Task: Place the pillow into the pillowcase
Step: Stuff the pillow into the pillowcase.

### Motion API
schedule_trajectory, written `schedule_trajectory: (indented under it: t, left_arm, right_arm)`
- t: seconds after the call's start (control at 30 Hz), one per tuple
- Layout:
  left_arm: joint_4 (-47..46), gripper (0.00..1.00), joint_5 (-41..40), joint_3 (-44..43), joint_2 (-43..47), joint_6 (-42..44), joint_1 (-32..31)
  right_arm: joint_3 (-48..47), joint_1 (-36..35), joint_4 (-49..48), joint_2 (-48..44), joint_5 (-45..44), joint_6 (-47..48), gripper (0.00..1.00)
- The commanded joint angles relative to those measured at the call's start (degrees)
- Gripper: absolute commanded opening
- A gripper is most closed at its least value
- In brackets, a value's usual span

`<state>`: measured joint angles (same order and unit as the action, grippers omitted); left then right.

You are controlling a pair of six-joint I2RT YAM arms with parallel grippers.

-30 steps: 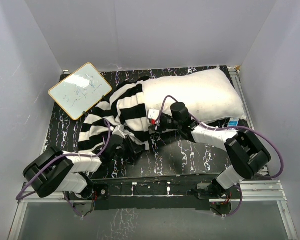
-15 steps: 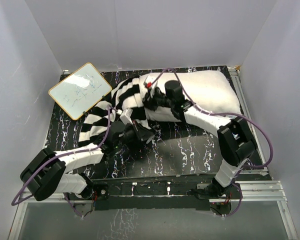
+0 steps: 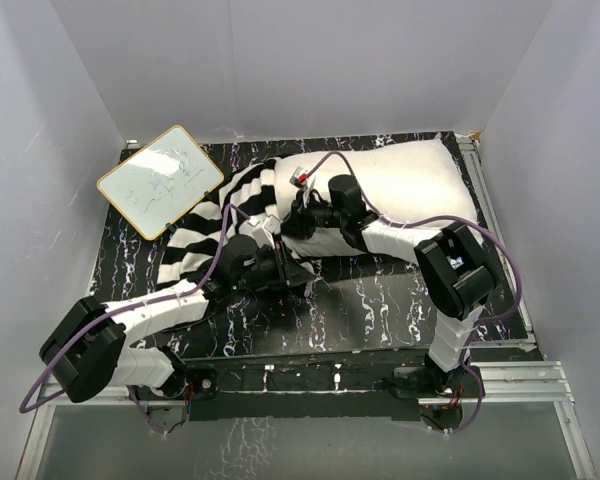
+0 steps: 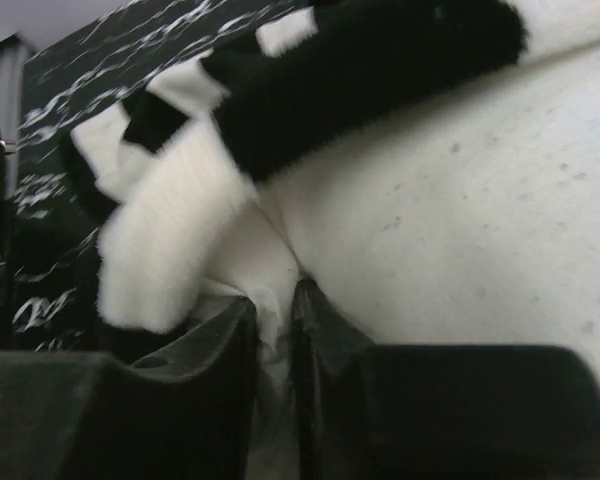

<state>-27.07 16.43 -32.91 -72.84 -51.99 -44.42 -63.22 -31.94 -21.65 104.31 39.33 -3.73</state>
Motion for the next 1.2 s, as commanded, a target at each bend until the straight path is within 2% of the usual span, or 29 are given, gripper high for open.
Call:
schedule_trajectory:
  t: [0.0,0.1,0.2,0.23,0.27,0.33,0.43,0.57,0.63,0.73,0.83,0.97,1.17]
  left_arm:
    - [12.3,0.34,11.4,-2.2,5.6,5.5,-2.0]
    - [28.0,0.63,8.1,-4.7,14.7,11.5,-2.0]
    - [39.4,0.88,-0.1,-7.6,26.3,15.5,-1.9]
    - [41.7,0.95,-2.5,-8.4,29.0,16.2,-2.0]
    - [43.2,0.97,-4.4,-9.3,30.9,16.9,-2.0]
    - [45.2,0.97,-7.7,-11.5,31.9,17.3,-1.9]
    - [46.8,0.93,-11.9,-15.4,27.7,17.2,-1.8]
    - [42.9,0.63,-15.3,-19.4,17.5,17.7,-1.9]
    - [42.4,0.56,-18.8,-22.9,11.9,18.6,-1.8]
    - [48.3,0.60,-26.8,-31.8,2.6,21.1,-0.8]
    - [53.9,0.64,-34.4,-39.6,-5.6,24.2,1.2]
    - [56.7,0.66,-37.7,-45.6,-12.5,27.2,3.6]
    - [57.4,0.62,-37.5,-48.2,-16.8,29.6,5.1]
  right_arm:
    - [0.5,-0.8,4.1,2.9,17.1,7.3,0.29]
    - [-1.3,-0.6,16.3,0.2,22.2,20.2,0.54]
    - [-5.2,0.0,29.7,-3.6,21.1,33.6,0.69]
    - [-6.2,0.3,33.6,-5.5,20.4,37.4,0.73]
    - [-7.0,0.6,36.7,-7.0,19.6,40.5,0.76]
    - [-7.8,1.0,41.9,-10.4,18.4,46.6,0.82]
    - [-7.2,1.9,46.4,-14.6,17.7,52.4,0.89]
    - [-6.2,5.8,46.7,-17.2,20.5,52.8,0.91]
    - [-4.4,9.1,43.0,-18.2,22.0,49.3,0.91]
    - [-0.6,13.8,35.6,-19.8,23.0,43.4,0.91]
    - [1.7,15.3,31.4,-20.7,22.8,40.5,0.91]
    - [4.2,15.5,27.4,-20.8,21.5,38.4,0.92]
    - [5.7,15.3,23.6,-20.0,17.7,36.3,0.92]
